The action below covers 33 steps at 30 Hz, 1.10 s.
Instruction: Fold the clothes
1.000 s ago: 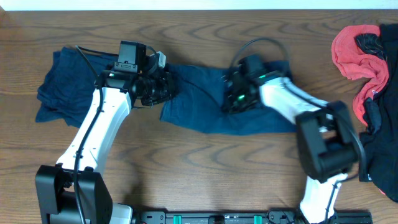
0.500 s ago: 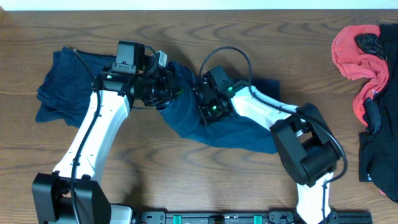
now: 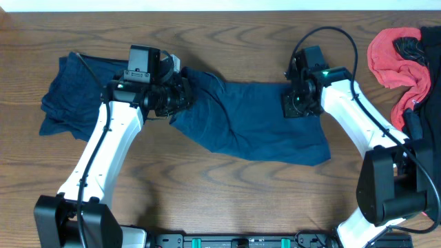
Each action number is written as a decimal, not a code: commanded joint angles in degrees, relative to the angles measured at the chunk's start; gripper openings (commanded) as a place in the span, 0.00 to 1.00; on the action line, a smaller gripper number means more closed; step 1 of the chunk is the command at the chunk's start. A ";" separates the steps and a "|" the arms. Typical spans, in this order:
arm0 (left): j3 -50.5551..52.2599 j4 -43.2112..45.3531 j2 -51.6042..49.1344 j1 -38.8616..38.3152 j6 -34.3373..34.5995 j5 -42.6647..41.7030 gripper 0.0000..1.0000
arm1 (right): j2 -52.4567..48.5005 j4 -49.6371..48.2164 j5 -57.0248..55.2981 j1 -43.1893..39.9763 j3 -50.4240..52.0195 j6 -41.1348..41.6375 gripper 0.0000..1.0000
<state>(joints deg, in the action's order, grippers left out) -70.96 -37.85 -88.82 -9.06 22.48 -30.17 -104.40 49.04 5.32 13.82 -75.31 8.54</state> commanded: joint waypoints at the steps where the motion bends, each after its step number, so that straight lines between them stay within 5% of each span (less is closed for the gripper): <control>1: -1.09 1.09 2.54 1.11 0.09 3.93 0.06 | -0.98 -0.07 -1.18 -0.42 2.97 -2.64 0.02; 17: -4.04 2.80 2.75 3.69 1.49 -1.44 0.06 | -1.05 -14.62 -1.99 0.70 16.87 -1.92 0.05; 25: -4.02 10.27 2.71 -3.50 11.13 -9.42 0.06 | -1.66 -16.57 -0.61 4.24 17.97 -0.33 0.04; 33: -4.00 12.61 2.29 -14.05 17.29 -0.50 0.06 | -1.68 -16.90 -0.63 5.70 17.97 1.70 0.04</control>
<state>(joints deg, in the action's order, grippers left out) -72.86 -25.69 -87.42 -20.01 35.94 -34.30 -104.53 31.77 3.18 18.46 -58.87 8.78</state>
